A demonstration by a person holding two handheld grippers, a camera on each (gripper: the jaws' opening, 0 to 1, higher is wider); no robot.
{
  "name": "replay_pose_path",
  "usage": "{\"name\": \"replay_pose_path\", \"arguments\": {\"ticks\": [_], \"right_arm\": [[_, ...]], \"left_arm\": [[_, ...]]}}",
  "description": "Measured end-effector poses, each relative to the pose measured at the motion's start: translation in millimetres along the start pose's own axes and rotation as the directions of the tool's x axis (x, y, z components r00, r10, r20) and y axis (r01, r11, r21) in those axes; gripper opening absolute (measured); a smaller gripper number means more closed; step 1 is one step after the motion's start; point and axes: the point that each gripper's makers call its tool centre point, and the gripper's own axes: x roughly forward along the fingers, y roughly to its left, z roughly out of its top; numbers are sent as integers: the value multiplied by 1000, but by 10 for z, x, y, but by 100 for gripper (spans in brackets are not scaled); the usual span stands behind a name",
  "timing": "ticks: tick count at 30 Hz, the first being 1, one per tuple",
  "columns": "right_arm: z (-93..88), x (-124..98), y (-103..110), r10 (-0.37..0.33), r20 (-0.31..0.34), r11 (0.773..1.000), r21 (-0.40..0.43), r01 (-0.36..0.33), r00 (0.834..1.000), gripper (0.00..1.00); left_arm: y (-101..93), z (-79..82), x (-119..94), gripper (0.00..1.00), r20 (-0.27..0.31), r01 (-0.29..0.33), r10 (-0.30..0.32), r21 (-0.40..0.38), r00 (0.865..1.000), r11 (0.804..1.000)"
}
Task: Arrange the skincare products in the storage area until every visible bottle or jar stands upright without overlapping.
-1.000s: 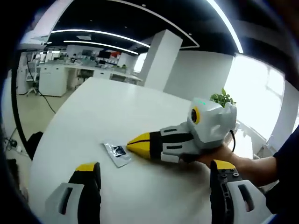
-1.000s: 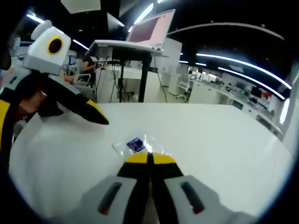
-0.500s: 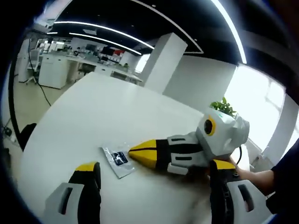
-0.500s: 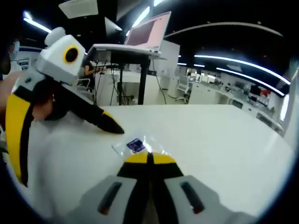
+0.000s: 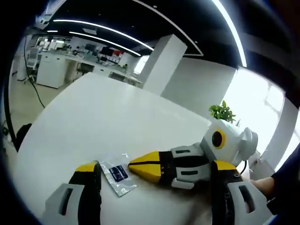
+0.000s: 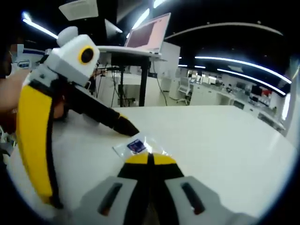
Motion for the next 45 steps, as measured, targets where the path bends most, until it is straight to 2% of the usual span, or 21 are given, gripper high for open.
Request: {"name": "replay_pose_path", "arguments": {"ticks": [5,9,12,14,15,17,18,19,20,23,26,29,32,35,40,45], "right_arm": [[-1,0,-11,2,7,1000,16,-2,1000,0],[6,8,0,8,13,1000,30,-8,1000,0],[2,0,5,15,18,999,39,-16,1000,0],[0,3,7,16,20,999,39,-16,1000,0],[1,-2,15,15,20,999,38,-16,1000,0],[0,-10,24,17,22,999,45,-18,1000,0],[0,-8,23,18,23,999,44,-19,1000,0],[1,-8,25,17,24,999,43,-18,1000,0],[1,-15,34,16,24,999,42,-17,1000,0],[-2,-19,35,14,24,999,43,-15,1000,0],[-2,-20,36,14,24,999,44,-15,1000,0],[-1,-16,36,17,25,999,45,-18,1000,0],[-1,-22,43,15,27,999,45,-16,1000,0],[-1,-14,36,16,28,999,44,-17,999,0],[1,-2,25,16,29,999,45,-18,999,0],[2,2,22,18,30,999,46,-19,999,0]], "left_arm": [[30,39,0,96,22,21,-20,-26,1000,999],[95,98,-32,87,71,57,-50,-106,996,993],[135,176,-58,80,125,111,-88,-188,988,976],[174,216,-85,71,143,130,-99,-231,985,964],[199,225,-103,61,142,131,-100,-227,985,965],[202,264,-135,45,153,156,-119,-258,981,953],[169,270,-136,39,155,184,-143,-296,978,937],[159,266,-124,38,152,197,-154,-322,976,926],[182,254,-110,38,146,191,-150,-328,978,925],[284,163,-70,38,89,112,-90,-283,992,953],[234,135,-46,36,86,135,-114,-295,990,946],[233,111,-40,34,74,122,-105,-281,992,952],[253,103,-36,28,71,109,-93,-274,993,956],[309,78,-18,18,60,73,-60,-235,996,969],[272,71,-1,6,61,92,-81,-225,995,970],[258,74,-3,0,49,67,-60,-149,997,987]]}}
